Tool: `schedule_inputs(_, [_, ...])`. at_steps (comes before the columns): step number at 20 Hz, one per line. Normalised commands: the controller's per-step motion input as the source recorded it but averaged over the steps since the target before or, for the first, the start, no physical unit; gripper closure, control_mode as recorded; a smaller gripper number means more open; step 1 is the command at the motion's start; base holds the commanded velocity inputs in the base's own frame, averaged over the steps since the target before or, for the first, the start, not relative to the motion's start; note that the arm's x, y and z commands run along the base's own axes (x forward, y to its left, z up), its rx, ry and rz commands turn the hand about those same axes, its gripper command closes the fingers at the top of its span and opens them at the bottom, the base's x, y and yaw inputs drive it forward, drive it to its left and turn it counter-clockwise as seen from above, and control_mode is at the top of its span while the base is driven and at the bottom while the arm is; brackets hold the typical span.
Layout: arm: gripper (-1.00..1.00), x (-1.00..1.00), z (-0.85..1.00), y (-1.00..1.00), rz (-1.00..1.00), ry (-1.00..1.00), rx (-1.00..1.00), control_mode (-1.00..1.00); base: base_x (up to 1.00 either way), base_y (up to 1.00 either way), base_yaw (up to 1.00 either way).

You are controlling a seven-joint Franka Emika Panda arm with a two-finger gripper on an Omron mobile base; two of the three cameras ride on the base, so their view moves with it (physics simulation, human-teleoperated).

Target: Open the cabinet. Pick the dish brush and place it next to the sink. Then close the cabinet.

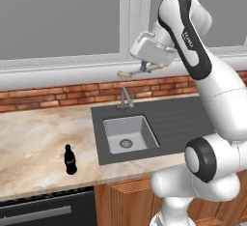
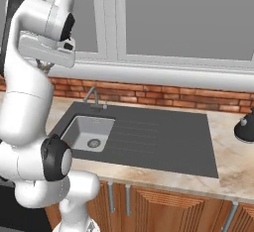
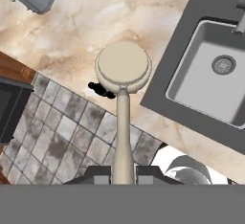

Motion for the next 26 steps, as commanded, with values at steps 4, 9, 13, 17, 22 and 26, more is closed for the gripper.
schedule_inputs(4, [1.0,0.04,-0.25,0.38,-0.28,-0.12,0.0,-1.0,0.0,0.0,0.0])
schedule_inputs(9, [1.0,0.0,-0.06,0.42,-0.19,-0.14,0.0,-1.0,0.0,0.0,0.0])
schedule_inputs(13, [1.0,0.07,-0.09,0.29,-0.03,-0.02,0.0,-1.0,0.0,0.0,0.0])
schedule_inputs(17, [1.0,0.38,-0.21,0.16,0.05,0.01,-0.06,-1.0,0.0,0.0,0.0])
schedule_inputs(22, [1.0,0.02,-0.41,0.0,0.22,0.01,-0.02,-1.0,0.0,0.0,0.0])
schedule_inputs(26, [1.0,0.0,-0.6,0.0,0.23,0.0,-0.04,-1.0,0.0,0.0,0.0])
